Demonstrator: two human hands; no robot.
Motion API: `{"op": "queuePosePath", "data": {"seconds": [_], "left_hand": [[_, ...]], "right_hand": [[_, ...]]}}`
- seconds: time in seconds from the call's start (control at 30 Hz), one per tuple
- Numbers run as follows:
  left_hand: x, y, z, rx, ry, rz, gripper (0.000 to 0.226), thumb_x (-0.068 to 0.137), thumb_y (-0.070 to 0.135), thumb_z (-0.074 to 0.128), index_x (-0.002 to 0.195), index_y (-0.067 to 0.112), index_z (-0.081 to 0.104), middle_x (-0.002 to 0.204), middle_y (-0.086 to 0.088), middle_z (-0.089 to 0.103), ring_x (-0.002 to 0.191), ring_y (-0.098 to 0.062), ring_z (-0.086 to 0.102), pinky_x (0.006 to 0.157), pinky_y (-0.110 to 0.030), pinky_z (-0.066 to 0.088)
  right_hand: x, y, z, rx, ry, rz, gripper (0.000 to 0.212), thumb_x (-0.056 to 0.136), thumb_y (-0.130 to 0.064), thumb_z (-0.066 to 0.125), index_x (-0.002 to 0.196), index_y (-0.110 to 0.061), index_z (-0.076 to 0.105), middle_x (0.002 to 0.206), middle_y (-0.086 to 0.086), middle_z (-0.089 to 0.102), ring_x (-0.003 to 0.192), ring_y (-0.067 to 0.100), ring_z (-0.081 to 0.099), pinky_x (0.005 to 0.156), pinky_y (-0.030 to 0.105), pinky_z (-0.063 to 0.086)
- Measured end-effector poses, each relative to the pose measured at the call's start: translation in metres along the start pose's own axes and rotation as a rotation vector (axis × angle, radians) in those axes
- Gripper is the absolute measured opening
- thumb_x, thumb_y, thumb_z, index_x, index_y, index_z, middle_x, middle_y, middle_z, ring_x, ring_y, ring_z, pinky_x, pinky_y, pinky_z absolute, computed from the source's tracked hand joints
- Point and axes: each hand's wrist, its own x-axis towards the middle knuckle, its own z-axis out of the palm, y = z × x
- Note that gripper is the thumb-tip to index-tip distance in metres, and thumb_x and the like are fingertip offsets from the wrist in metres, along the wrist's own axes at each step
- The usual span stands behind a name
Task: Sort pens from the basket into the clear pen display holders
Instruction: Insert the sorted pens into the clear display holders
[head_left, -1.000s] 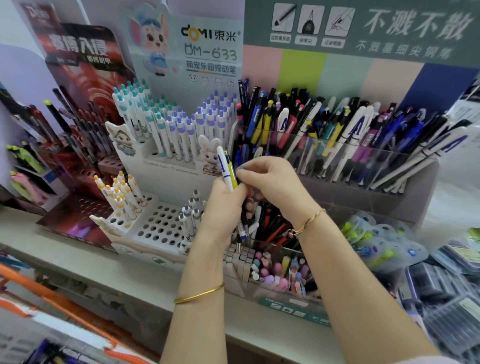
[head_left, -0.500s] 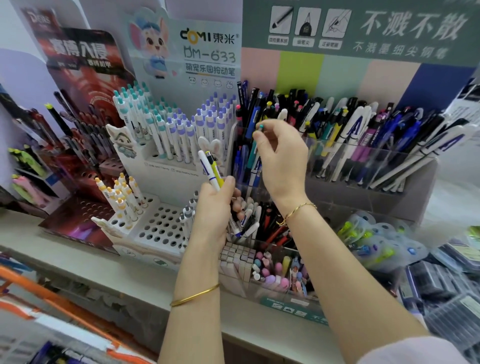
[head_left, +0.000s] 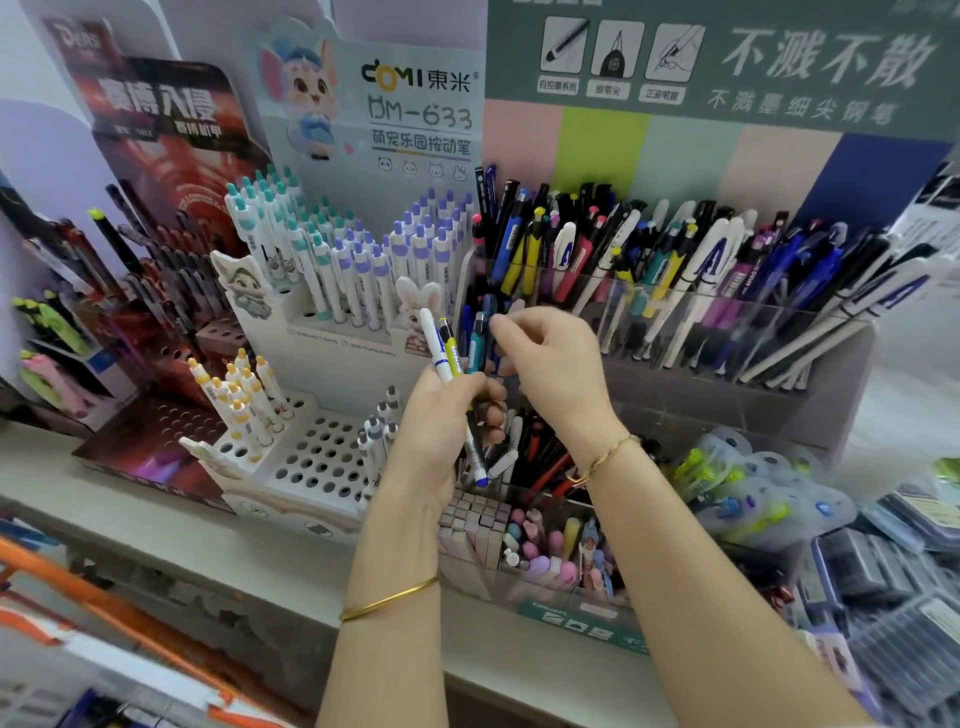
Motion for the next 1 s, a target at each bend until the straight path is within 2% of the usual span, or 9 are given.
{"op": "queuePosePath", "data": {"seconds": [0.17,0.27,0.33,0.4,0.53,0.63,0.7,0.83,1.0], "left_hand": [[-0.001,-0.001,0.000,0.018,-0.049,0.017,0.017,0.101,0.005,0.041,0.107,0.011,0.056,0.070,0.000,0.069,0.060,-0.013,0.060,0.053,-0.022,0.051],[0.001,-0.003,0.000,0.015,-0.007,0.044,0.020,0.102,0.010,0.042,0.114,0.009,0.058,0.087,-0.003,0.075,0.084,-0.017,0.071,0.074,-0.031,0.059],[0.005,-0.005,-0.002,0.003,0.100,0.056,0.020,0.103,0.012,0.042,0.114,0.011,0.059,0.101,-0.008,0.073,0.097,-0.021,0.069,0.084,-0.037,0.057],[0.008,-0.006,-0.005,0.010,0.180,0.063,0.019,0.103,0.014,0.042,0.112,0.015,0.059,0.105,-0.009,0.070,0.102,-0.023,0.067,0.089,-0.041,0.055],[0.007,-0.004,-0.007,-0.032,0.201,0.033,0.016,0.103,0.016,0.042,0.108,0.018,0.057,0.090,-0.006,0.067,0.078,-0.017,0.069,0.068,-0.035,0.061],[0.004,-0.003,-0.007,-0.012,0.175,0.018,0.015,0.102,0.014,0.043,0.107,0.018,0.057,0.077,-0.002,0.062,0.051,-0.008,0.054,0.042,-0.018,0.044],[0.005,-0.003,-0.008,-0.012,0.141,0.022,0.015,0.101,0.011,0.044,0.106,0.017,0.057,0.070,0.000,0.058,0.046,-0.006,0.042,0.037,-0.016,0.032],[0.008,-0.003,-0.008,-0.084,0.099,-0.022,0.012,0.100,0.015,0.048,0.108,0.012,0.056,0.068,0.000,0.055,0.044,-0.005,0.036,0.035,-0.015,0.027],[0.007,0.001,-0.007,-0.225,0.014,-0.093,0.018,0.099,0.011,0.035,0.100,0.004,0.052,0.062,-0.003,0.056,0.040,-0.007,0.038,0.033,-0.016,0.026]], "right_hand": [[-0.003,-0.008,-0.009,0.309,-0.222,0.230,0.029,0.090,-0.008,0.065,0.117,0.000,0.059,0.096,0.006,0.061,0.061,0.000,0.061,0.046,0.009,0.044],[0.001,-0.010,-0.011,0.320,-0.074,0.091,0.016,0.090,-0.007,0.064,0.105,-0.008,0.060,0.092,0.003,0.062,0.066,-0.005,0.063,0.056,0.011,0.048],[0.004,-0.010,-0.012,0.368,0.088,-0.044,0.014,0.089,-0.009,0.064,0.096,-0.020,0.059,0.094,0.002,0.065,0.084,0.009,0.065,0.070,0.024,0.054],[0.005,-0.012,-0.012,0.357,0.220,-0.163,0.016,0.089,-0.008,0.064,0.094,-0.022,0.057,0.091,-0.003,0.063,0.086,0.012,0.063,0.076,0.030,0.055],[0.004,-0.010,-0.008,0.198,0.330,-0.271,0.014,0.090,-0.007,0.063,0.097,-0.016,0.054,0.085,-0.015,0.054,0.078,-0.001,0.055,0.074,0.012,0.046],[0.005,-0.004,-0.002,0.089,0.282,-0.257,0.015,0.090,-0.009,0.064,0.095,-0.019,0.053,0.083,-0.020,0.052,0.077,-0.004,0.053,0.073,0.008,0.044],[0.005,0.002,0.001,-0.003,0.247,-0.228,0.009,0.091,-0.012,0.063,0.097,-0.017,0.058,0.084,-0.015,0.056,0.079,0.001,0.054,0.075,0.012,0.046],[0.006,0.011,0.006,-0.265,0.198,-0.164,0.012,0.092,-0.023,0.061,0.100,-0.014,0.064,0.095,-0.001,0.066,0.087,0.016,0.061,0.076,0.035,0.051],[0.005,0.010,0.005,-0.504,0.124,-0.031,0.019,0.093,-0.027,0.060,0.105,-0.015,0.054,0.100,0.002,0.064,0.092,0.024,0.060,0.069,0.035,0.046]]}}
